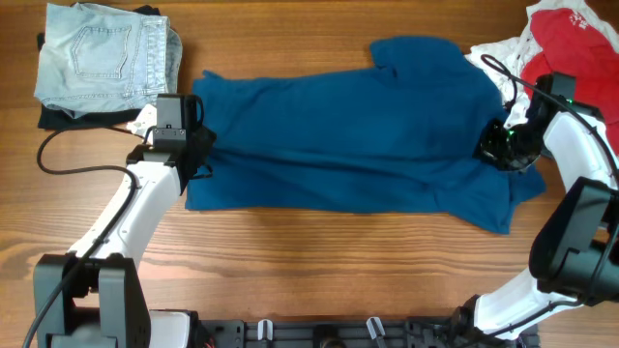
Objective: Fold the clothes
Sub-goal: 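Lay the folded hem along the far edge and open both grippers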
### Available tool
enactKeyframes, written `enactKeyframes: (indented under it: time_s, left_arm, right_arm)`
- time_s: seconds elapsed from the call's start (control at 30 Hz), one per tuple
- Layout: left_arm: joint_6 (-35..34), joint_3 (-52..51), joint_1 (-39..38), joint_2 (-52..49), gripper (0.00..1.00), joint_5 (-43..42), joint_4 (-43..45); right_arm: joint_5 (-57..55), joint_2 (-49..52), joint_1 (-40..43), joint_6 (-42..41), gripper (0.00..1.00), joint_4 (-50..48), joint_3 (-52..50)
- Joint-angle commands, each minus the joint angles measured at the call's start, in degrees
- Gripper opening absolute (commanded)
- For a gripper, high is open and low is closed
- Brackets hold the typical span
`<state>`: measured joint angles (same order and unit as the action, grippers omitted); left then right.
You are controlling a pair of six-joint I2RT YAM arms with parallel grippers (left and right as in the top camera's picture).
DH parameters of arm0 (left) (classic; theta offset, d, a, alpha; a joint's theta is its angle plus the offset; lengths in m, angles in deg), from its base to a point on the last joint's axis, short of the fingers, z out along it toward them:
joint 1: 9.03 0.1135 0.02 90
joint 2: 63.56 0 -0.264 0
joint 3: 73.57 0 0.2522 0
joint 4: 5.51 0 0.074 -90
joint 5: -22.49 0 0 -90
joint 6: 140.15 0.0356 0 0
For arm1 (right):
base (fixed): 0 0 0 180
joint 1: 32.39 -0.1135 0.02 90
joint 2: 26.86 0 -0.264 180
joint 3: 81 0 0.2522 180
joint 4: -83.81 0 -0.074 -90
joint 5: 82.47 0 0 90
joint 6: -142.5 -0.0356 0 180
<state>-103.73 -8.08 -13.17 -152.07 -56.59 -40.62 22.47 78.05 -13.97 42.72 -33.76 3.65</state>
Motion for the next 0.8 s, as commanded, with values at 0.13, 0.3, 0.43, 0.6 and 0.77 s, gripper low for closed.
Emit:
enactKeyframes:
  time_s: [0.13, 0.3, 0.43, 0.6, 0.77]
  left_arm:
    - [0.92, 0.79, -0.09, -0.55, 0.04, 5.68, 0.35]
    - [0.92, 0.79, -0.09, -0.55, 0.04, 5.68, 0.33]
    - [0.92, 0.79, -0.09, -0.55, 0.04, 5.68, -0.04]
    - [0.92, 0.79, -0.11, -0.55, 0.04, 5.68, -0.11]
    - [0.92, 0.79, -0.11, -0.94, 0.04, 5.68, -0.35]
  right_arm:
    - [-0.74, 0.09, -0.07, 0.35, 0.04, -2.34, 2.34]
    - [-0.70, -1.36, -0.07, 0.33, 0.04, -1.57, 4.48]
    - [-0.74, -3.48, -0.09, 0.44, 0.04, -1.95, 5.25]
    - [-1.22, -3.10, -0.09, 0.81, 0.04, -2.34, 5.22]
    - [-1.18, -3.10, -0.09, 0.63, 0.04, -3.80, 5.22]
